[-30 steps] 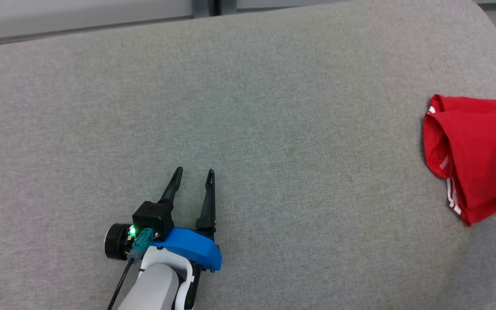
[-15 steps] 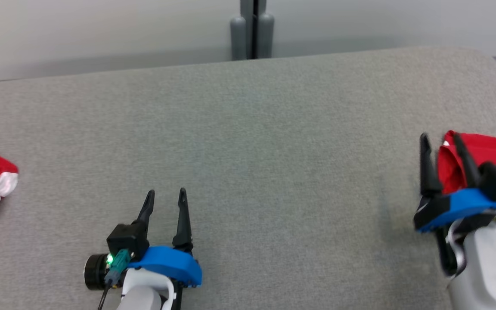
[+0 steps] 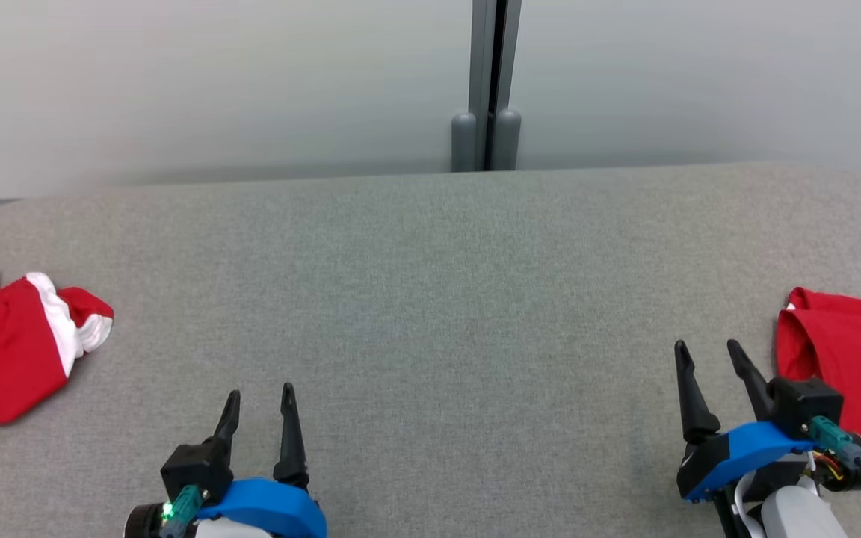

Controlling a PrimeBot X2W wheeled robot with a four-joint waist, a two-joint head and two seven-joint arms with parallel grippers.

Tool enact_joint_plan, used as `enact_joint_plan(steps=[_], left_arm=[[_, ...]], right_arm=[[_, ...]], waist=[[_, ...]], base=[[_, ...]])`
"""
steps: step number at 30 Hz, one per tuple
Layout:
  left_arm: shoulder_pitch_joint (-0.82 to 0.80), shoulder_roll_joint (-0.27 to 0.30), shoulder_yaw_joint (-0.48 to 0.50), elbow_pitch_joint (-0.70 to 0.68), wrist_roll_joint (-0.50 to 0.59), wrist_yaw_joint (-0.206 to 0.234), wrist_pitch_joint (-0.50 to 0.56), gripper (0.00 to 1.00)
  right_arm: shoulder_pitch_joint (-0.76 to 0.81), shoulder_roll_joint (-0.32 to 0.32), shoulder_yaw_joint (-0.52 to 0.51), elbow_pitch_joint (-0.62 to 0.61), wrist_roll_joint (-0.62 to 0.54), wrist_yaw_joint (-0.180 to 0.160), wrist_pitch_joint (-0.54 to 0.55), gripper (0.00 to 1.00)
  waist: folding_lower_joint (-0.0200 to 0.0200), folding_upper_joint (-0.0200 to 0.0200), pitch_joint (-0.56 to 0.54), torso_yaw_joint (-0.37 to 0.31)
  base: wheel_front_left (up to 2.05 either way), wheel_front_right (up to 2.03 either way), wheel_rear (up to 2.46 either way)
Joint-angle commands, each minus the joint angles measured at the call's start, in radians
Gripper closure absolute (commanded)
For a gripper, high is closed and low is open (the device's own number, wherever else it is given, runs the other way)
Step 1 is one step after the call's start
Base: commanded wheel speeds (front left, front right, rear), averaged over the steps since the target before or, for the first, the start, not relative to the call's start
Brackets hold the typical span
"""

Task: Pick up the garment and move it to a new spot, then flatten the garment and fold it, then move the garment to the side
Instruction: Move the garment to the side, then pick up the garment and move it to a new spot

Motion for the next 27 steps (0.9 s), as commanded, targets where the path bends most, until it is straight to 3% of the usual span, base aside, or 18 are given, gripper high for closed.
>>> enact_joint_plan(steps=[1,17,21,27], left_arm=[[0.02,0.0,0.011,0.001,-0.002,-0.005,0.0,0.0],[0.062,0.0,0.038,-0.02,-0.009,-0.001,0.0,0.0],[0.034,0.001,0.027,-0.027,0.002,0.002,0.0,0.0],[0.027,0.0,0.033,-0.025,0.016,0.005,0.0,0.0]], right_arm=[[0.026,0.004,0.005,0.003,-0.007,0.0,-0.003,0.0],[0.067,0.005,0.067,0.002,0.069,0.0,-0.003,0.0],[0.059,0.006,0.106,-0.001,0.098,0.0,-0.003,0.0],[0.044,0.004,0.144,-0.006,0.098,0.0,-0.003,0.0]], waist=[[0.0001,0.0002,-0.025,-0.006],[0.0001,0.0002,-0.039,0.023],[0.0001,0.0002,-0.017,0.078],[0.0001,0.0002,0.004,0.22]], base=[[0.0,0.0,0.0],[0.0,0.0,0.0],[0.0,0.0,0.0],[0.0,0.0,0.0]])
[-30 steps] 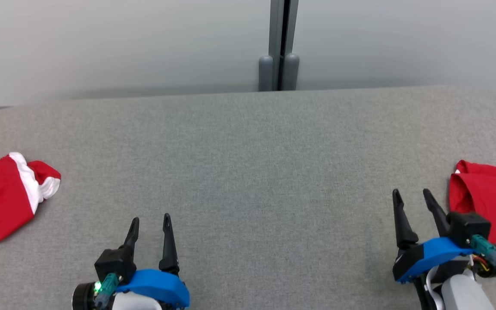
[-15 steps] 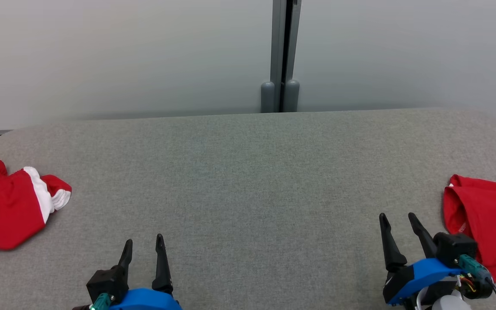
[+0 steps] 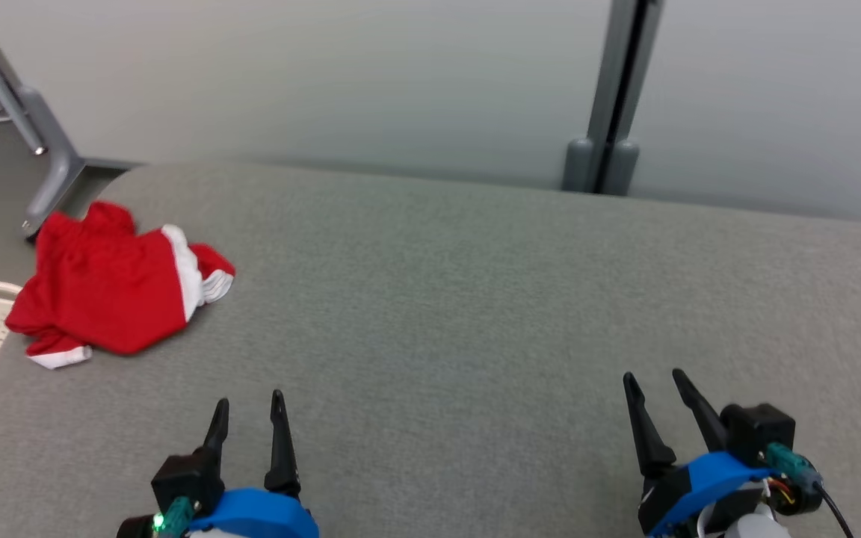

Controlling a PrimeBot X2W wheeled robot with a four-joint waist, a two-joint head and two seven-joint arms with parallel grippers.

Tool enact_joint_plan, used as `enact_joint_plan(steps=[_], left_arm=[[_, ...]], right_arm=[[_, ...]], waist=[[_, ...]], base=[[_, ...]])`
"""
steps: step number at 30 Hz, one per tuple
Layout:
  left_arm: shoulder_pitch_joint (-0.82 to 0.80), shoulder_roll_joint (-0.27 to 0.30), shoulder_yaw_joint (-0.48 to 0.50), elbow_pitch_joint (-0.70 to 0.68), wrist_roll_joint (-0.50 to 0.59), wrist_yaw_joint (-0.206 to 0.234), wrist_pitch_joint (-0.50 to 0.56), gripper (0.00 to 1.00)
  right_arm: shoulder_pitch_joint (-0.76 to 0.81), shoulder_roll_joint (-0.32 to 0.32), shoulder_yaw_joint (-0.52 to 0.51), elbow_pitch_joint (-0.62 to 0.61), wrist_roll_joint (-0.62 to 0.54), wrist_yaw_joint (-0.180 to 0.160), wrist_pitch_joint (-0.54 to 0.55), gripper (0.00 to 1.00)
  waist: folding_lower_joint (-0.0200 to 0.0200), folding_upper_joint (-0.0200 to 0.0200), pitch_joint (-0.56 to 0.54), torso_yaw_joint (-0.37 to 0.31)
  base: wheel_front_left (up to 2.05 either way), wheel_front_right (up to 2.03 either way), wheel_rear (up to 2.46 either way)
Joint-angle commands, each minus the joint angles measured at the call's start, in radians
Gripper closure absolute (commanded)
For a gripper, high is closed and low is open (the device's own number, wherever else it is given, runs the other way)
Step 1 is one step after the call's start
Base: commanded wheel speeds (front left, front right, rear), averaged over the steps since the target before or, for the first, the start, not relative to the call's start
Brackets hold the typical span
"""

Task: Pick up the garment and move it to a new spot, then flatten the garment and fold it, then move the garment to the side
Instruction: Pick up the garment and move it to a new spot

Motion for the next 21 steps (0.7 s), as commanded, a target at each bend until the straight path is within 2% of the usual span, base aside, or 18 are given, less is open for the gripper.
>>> enact_joint_plan(steps=[1,7,12,17,21], left_arm=[[-0.006,0.0,0.01,-0.002,0.007,0.005,0.0,0.0],[0.022,-0.001,0.051,0.004,0.018,0.006,0.0,0.0],[0.048,-0.001,0.095,0.003,0.02,0.014,0.0,0.0],[0.053,-0.001,0.109,0.027,0.042,0.002,0.0,0.0],[0.006,-0.002,0.142,0.058,0.063,-0.004,0.0,0.0]], right_arm=[[-0.011,-0.002,0.005,-0.005,-0.007,0.0,-0.003,0.0],[-0.014,-0.002,0.026,-0.005,-0.002,0.0,-0.003,0.0],[-0.018,-0.003,0.042,-0.003,0.004,0.0,-0.003,0.0],[-0.024,-0.003,0.059,-0.008,-0.003,0.0,-0.003,0.0],[-0.041,-0.004,0.074,-0.011,-0.011,0.0,-0.003,0.0]], waist=[[-0.0001,-0.0001,0.04,0.065],[-0.0001,-0.0001,0.044,0.203],[-0.0001,-0.0001,0.047,0.28],[-0.0001,-0.0001,0.056,0.301],[-0.0001,-0.0001,0.081,0.277]], base=[[0.0,0.0,0.0],[0.0,0.0,0.0],[0.0,0.0,0.0],[0.0,0.0,0.0],[0.0,0.0,0.0]])
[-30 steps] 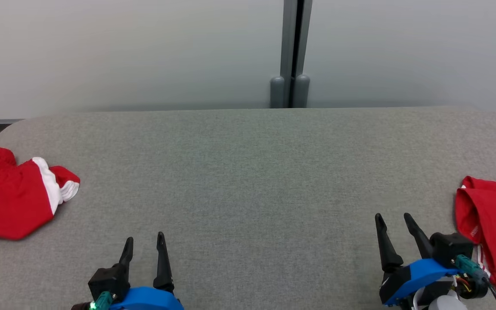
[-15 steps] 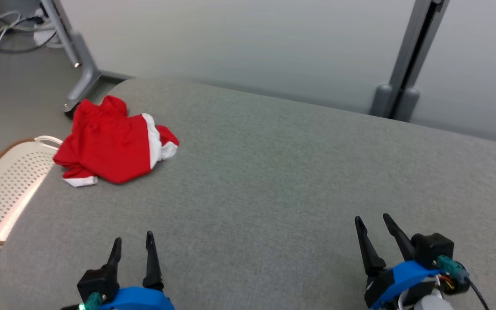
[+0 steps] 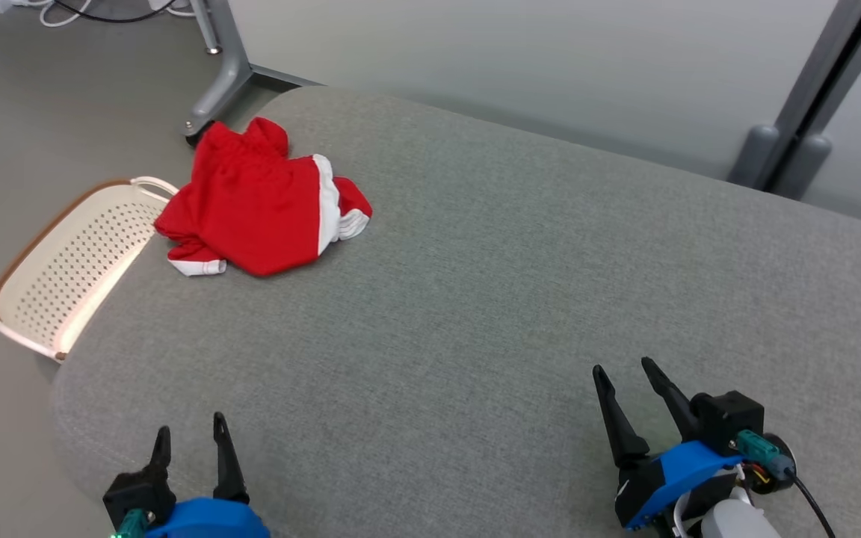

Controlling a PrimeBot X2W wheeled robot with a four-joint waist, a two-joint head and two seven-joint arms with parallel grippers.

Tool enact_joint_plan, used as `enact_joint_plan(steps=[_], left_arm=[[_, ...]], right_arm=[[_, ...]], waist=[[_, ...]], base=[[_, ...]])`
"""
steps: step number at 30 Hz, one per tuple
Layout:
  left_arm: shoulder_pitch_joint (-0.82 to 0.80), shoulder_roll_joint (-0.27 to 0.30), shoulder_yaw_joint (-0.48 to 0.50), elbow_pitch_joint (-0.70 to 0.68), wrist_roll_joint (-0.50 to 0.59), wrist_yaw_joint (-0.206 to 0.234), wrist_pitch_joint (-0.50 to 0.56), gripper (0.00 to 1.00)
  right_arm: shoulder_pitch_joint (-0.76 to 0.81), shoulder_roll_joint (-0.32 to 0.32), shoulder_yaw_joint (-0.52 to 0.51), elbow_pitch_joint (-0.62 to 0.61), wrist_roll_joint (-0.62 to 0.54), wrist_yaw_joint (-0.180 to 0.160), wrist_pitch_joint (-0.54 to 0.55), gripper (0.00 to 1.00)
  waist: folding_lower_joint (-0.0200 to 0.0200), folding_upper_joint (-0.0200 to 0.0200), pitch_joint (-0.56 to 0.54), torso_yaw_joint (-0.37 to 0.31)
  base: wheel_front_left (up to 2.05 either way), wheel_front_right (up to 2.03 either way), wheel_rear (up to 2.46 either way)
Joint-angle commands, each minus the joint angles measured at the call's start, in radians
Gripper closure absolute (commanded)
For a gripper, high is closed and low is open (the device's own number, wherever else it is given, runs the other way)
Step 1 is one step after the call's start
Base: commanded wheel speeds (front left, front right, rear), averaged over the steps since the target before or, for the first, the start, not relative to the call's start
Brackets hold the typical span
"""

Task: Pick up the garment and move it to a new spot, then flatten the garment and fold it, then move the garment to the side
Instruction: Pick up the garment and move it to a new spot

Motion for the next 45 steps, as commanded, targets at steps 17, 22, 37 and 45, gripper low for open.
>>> enact_joint_plan(steps=[17,22,37,45], left_arm=[[-0.468,0.089,0.141,0.233,0.117,0.02,0.0,0.0],[-0.579,0.121,0.156,0.347,0.114,0.02,0.0,0.0],[-0.727,0.158,0.166,0.55,0.079,-0.019,0.0,1.0],[-0.707,0.132,0.15,0.402,0.091,-0.072,-0.001,1.0]], right_arm=[[-0.141,-0.113,0.097,-0.139,0.021,0.0,-0.003,0.0],[-0.16,-0.151,0.108,-0.171,0.042,0.0,-0.003,0.0],[-0.156,-0.18,0.081,-0.184,0.068,0.0,-0.001,0.0],[-0.148,-0.148,0.049,-0.166,0.06,0.0,-0.002,0.0]], waist=[[-0.0001,0.0,0.271,-0.239],[-0.0001,0.0,0.327,-0.291],[-0.0001,0.0,0.369,-0.342],[-0.0001,0.0,0.308,-0.334]], base=[[0.0,0.0,0.0],[0.0,0.0,0.0],[0.0,0.0,0.0],[0.0,0.0,0.0]])
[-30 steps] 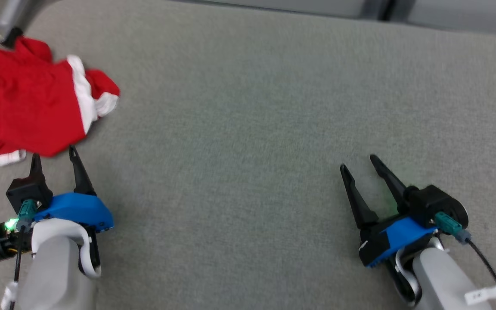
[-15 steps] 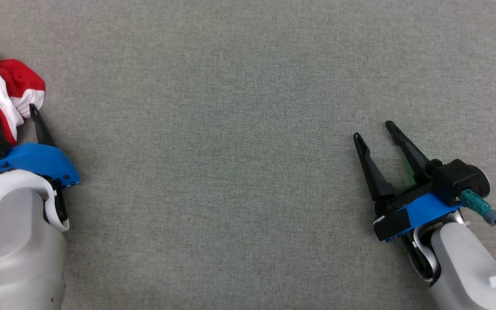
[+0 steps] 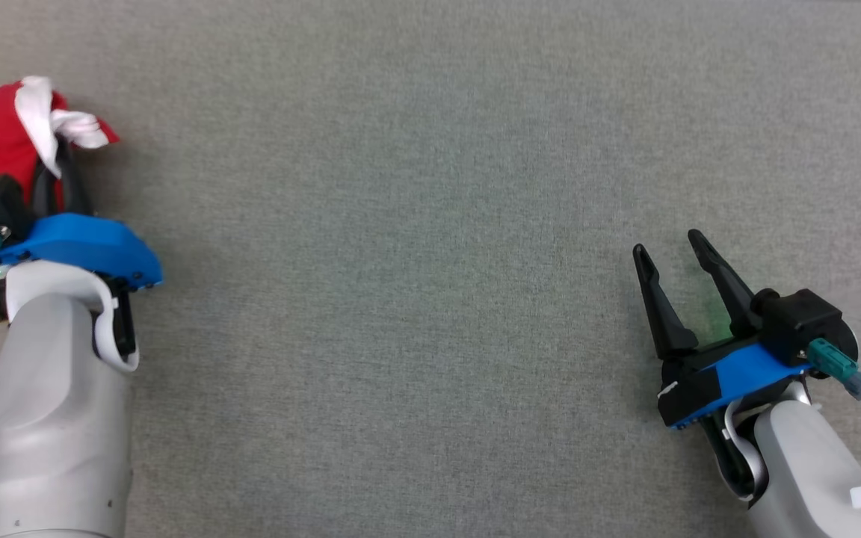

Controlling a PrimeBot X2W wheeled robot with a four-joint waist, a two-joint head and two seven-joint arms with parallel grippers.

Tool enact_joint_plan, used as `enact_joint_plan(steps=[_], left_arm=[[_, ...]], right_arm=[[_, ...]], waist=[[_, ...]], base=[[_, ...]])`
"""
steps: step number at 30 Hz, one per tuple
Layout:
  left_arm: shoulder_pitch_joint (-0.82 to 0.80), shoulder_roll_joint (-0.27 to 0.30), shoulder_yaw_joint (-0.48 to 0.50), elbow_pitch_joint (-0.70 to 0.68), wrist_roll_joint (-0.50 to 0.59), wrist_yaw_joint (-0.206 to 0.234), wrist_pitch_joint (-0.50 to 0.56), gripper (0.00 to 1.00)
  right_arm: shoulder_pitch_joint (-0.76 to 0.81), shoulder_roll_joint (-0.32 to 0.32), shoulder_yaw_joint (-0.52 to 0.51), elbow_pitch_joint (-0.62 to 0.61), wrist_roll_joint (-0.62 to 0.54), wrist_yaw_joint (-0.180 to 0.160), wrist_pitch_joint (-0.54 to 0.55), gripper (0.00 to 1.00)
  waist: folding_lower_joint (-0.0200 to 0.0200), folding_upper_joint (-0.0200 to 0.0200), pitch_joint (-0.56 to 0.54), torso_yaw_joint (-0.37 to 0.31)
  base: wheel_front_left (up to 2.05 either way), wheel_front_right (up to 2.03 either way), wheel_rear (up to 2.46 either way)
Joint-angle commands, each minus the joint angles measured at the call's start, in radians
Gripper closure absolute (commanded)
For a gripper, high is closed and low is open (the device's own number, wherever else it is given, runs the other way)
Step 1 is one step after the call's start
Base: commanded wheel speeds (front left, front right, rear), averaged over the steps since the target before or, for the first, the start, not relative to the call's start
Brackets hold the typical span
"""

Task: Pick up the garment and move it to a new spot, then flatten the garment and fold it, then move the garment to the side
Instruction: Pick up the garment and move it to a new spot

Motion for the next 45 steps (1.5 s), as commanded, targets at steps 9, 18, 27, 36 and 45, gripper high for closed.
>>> enact_joint_plan(steps=[9,18,27,36,45], left_arm=[[0.04,-0.076,-0.101,-0.228,0.055,-0.084,-0.002,1.0],[0.126,-0.129,-0.262,-0.331,0.015,-0.122,-0.002,1.0],[0.205,-0.131,-0.491,-0.33,-0.135,-0.082,-0.002,1.0],[0.264,-0.13,-0.666,-0.333,-0.25,-0.005,-0.002,0.52],[0.421,-0.131,-0.523,-0.342,-0.215,0.084,-0.002,0.0]], right_arm=[[0.052,0.062,-0.048,0.036,-0.014,0.0,0.0,0.0],[0.084,0.108,-0.077,0.063,-0.025,0.0,0.0,0.0],[0.072,0.131,-0.057,0.083,-0.022,0.0,0.0,0.0],[0.081,0.14,-0.044,0.095,-0.013,0.0,0.0,0.0],[0.104,0.142,-0.059,0.099,-0.011,0.0,0.0,0.0]], waist=[[-0.0001,-0.0003,-0.113,-0.017],[-0.0001,-0.0003,-0.188,-0.113],[-0.0001,-0.0003,-0.217,-0.266],[-0.0001,-0.0003,-0.221,-0.343],[-0.0001,-0.0003,-0.267,-0.308]], base=[[0.0,0.0,0.0],[0.0,0.0,0.0],[0.0,0.0,0.0],[0.0,0.0,0.0],[0.0,0.0,0.0]])
